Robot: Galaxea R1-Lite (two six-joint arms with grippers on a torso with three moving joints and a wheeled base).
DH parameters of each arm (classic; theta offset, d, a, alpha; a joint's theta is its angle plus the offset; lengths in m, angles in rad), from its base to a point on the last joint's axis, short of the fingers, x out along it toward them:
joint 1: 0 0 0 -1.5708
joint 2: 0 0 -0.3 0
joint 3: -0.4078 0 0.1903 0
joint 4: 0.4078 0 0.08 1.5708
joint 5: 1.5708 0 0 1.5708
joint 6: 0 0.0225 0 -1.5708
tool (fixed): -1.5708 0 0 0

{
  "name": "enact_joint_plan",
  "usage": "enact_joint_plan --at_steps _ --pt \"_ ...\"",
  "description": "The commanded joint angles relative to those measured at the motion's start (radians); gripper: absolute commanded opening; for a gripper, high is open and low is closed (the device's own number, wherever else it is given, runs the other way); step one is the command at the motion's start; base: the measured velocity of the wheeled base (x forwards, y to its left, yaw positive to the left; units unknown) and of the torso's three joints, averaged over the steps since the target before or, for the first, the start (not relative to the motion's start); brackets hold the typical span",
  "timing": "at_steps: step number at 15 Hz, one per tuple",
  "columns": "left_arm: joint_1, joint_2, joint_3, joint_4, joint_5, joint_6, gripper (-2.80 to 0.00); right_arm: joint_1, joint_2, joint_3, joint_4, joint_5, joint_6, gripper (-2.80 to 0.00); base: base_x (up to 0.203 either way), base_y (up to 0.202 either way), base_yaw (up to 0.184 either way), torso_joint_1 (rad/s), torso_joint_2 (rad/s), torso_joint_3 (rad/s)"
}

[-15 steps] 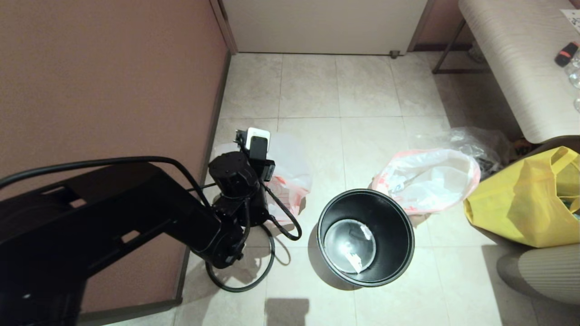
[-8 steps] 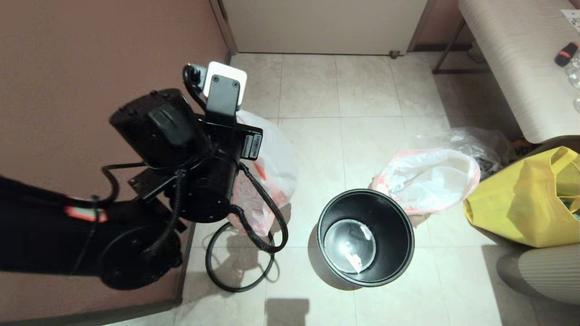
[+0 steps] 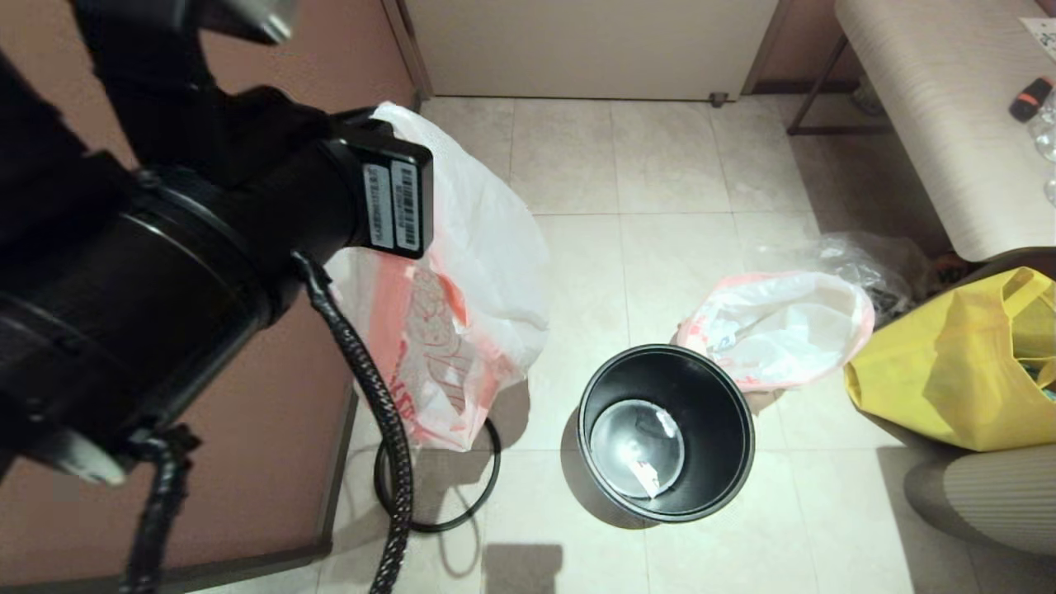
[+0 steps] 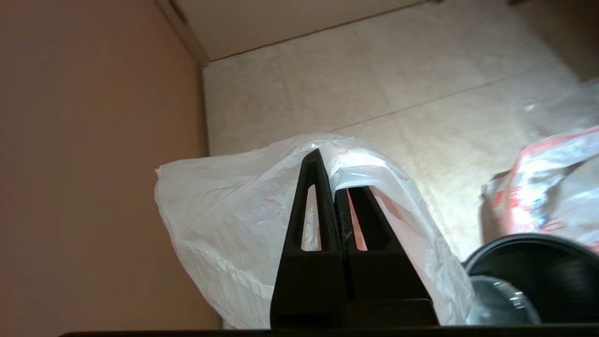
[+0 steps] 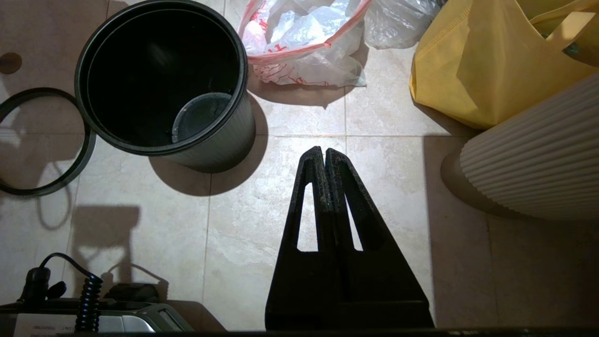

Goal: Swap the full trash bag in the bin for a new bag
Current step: Put the new garbage bag on the trash can

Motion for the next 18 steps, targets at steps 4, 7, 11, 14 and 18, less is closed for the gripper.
enact_joint_plan --at_steps 4,7,11,14,18 --pt "-0.122 -0.036 -0.137 0.076 0.008 -0.068 -2.8 0.001 0.001 0.0 0.0 0.0 0.0 -2.8 0.0 0.0 0.0 0.0 0.0 0.0" --pt "-0.211 -0.07 -0.154 0.232 0.041 -0.203 -2.8 0.0 0.001 0.0 0.0 0.0 0.0 -2.8 0.0 0.0 0.0 0.0 0.0 0.0" --pt "-0.271 -0.117 -0.322 0.695 0.043 -0.517 -2.8 0.001 0.001 0.0 0.0 0.0 0.0 -2.8 0.0 0.0 0.0 0.0 0.0 0.0" --pt "-0.316 -0.133 -0.482 1.067 -0.019 -0.783 -2.8 0.0 0.001 0.0 0.0 0.0 0.0 -2.8 0.0 0.0 0.0 0.0 0.0 0.0" --pt "-0.357 -0.096 -0.701 1.451 -0.193 -0.978 -2.8 0.0 0.001 0.0 0.0 0.0 0.0 -2.8 0.0 0.0 0.0 0.0 0.0 0.0"
